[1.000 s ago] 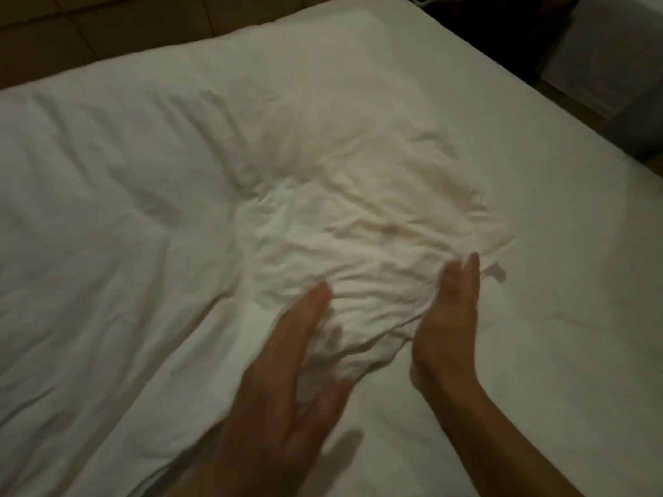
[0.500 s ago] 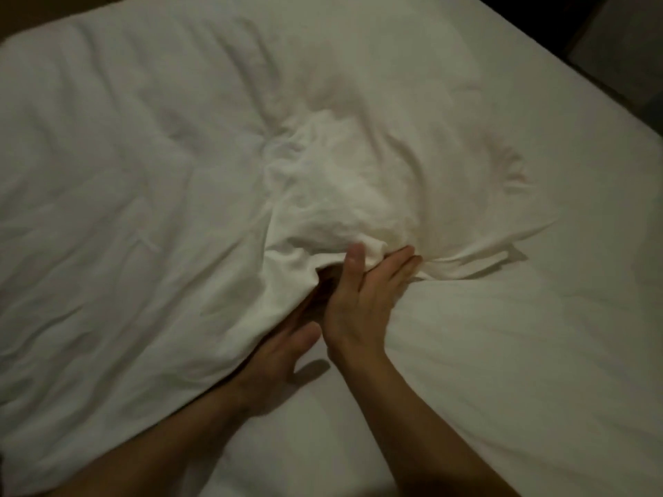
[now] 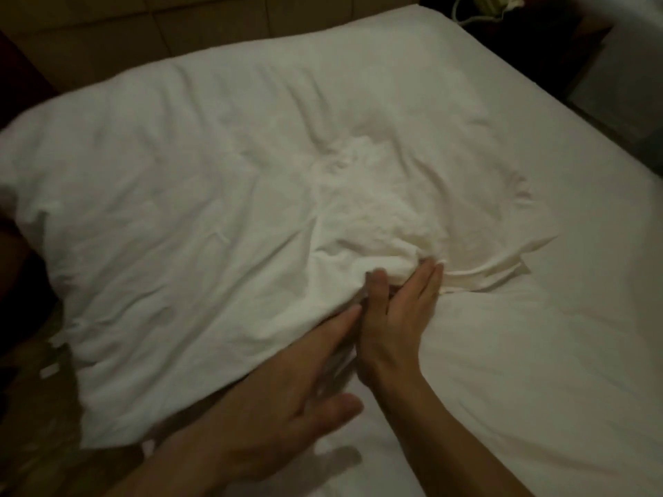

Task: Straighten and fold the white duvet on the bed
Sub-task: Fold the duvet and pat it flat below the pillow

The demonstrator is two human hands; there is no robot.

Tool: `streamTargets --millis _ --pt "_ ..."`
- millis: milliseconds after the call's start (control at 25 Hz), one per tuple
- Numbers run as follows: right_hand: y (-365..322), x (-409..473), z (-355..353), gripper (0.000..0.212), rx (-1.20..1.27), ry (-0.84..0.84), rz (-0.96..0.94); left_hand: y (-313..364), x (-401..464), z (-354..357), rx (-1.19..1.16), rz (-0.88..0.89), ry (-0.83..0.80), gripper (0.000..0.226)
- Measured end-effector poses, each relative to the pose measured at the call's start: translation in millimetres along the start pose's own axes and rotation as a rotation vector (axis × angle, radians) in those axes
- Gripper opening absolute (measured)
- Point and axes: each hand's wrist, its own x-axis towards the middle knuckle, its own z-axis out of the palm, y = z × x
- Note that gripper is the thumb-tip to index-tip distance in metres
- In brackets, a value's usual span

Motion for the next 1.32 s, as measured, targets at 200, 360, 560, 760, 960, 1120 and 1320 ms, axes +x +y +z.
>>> streamTargets --millis 200,360,560,760,960,1120,1320 --pt "-66.4 26.1 -1.8 0.105 -0.106 0.010 -0.399 13.0 -2.1 -77.8 0.584 -0.152 0.541 0.058" --pt "-137.5 61.4 19.8 0.102 -0.257 -0.086 -0.541 14.7 32.2 -143.5 0.809 -0.236 0.737 0.057" --pt "-204.7 144.3 61.4 0.101 -0.487 -0.195 -0.673 -17.1 91.9 -253.5 1.059 -0.484 0.637 0.082" --pt "-227.1 248.4 93.5 0.102 -0.764 -0.326 -0.765 -81.5 117.3 -291.9 0.934 -0.552 0.621 0.096" --pt "-223.4 342.4 101.9 0.113 -0.898 -0.498 -0.764 -108.8 130.9 -302.4 0.927 -0.574 0.677 0.100" --pt "-204.0 363.1 105.7 0.097 -0.803 -0.423 -0.791 -112.4 142.2 -309.3 0.908 -0.677 0.676 0.101" --pt "-202.1 342.2 72.2 0.088 -0.792 -0.188 -0.895 -75.3 141.0 -300.0 0.939 -0.619 0.697 0.088"
